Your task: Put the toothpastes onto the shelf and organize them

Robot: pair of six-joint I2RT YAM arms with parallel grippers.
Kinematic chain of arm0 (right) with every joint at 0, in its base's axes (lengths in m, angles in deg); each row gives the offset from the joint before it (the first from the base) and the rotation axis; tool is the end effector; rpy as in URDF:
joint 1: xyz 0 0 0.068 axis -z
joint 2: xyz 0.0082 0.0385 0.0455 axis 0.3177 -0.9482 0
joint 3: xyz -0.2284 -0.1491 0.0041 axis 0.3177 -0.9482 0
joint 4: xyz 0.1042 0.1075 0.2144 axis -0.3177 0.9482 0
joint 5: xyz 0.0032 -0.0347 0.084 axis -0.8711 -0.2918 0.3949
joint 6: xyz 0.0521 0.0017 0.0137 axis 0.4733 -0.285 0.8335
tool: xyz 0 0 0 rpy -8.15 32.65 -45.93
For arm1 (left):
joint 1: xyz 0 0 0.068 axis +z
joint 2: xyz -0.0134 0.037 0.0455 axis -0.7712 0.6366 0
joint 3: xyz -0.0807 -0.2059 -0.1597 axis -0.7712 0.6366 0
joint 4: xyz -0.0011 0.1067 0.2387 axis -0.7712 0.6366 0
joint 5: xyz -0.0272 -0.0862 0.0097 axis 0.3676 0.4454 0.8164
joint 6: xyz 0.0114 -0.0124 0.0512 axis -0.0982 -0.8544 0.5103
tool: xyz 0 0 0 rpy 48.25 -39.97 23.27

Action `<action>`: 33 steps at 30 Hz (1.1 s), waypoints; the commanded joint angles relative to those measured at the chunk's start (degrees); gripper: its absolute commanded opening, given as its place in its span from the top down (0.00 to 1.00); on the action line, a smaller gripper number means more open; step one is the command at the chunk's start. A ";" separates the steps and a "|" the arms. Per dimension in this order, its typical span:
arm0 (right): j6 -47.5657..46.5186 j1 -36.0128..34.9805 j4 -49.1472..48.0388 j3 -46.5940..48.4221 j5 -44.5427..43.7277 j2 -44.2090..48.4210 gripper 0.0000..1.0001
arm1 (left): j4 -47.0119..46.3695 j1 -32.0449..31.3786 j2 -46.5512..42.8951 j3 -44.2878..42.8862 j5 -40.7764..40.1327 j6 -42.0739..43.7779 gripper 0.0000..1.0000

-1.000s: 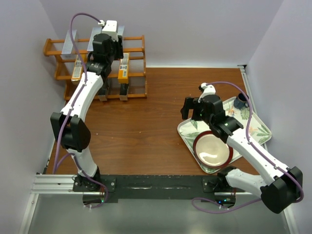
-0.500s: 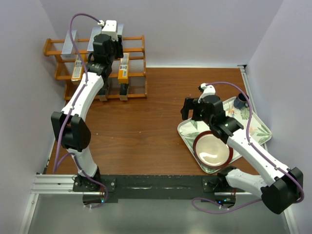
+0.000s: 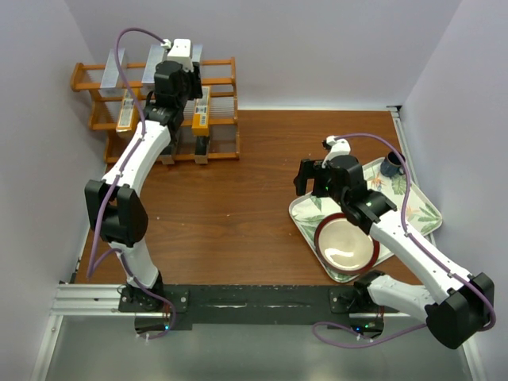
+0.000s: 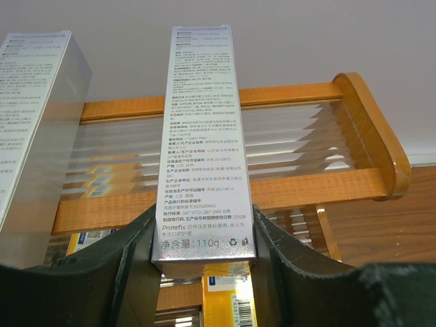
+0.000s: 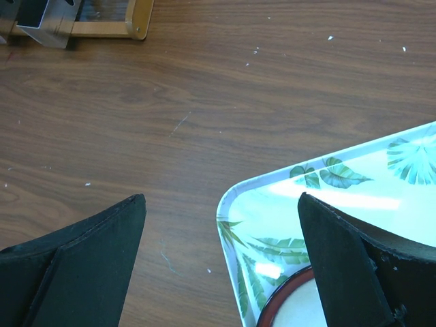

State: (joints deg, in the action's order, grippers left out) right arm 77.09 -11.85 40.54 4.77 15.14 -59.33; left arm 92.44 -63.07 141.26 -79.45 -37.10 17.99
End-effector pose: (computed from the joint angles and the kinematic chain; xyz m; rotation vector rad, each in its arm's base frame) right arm 0.2072 0.1145 0.3068 -0.0785 2.0773 0.3694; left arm 0.4312 -0.0907 0.3924 -0.0080 1.7357 -0.0914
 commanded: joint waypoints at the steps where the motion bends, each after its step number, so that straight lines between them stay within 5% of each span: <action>1: -1.07 -0.30 -2.86 -0.80 -0.90 1.34 0.02 | -3.94 0.30 -1.72 0.19 0.40 -0.43 0.81; 33: -1.33 -0.92 -2.95 -0.98 -1.16 1.60 0.02 | -4.20 0.30 -2.60 1.07 1.28 -0.88 0.24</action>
State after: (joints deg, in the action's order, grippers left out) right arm 76.70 -12.22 39.82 4.01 15.14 -59.31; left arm 90.82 -63.07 141.21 -78.36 -36.58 17.92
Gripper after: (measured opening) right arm 0.985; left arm 0.715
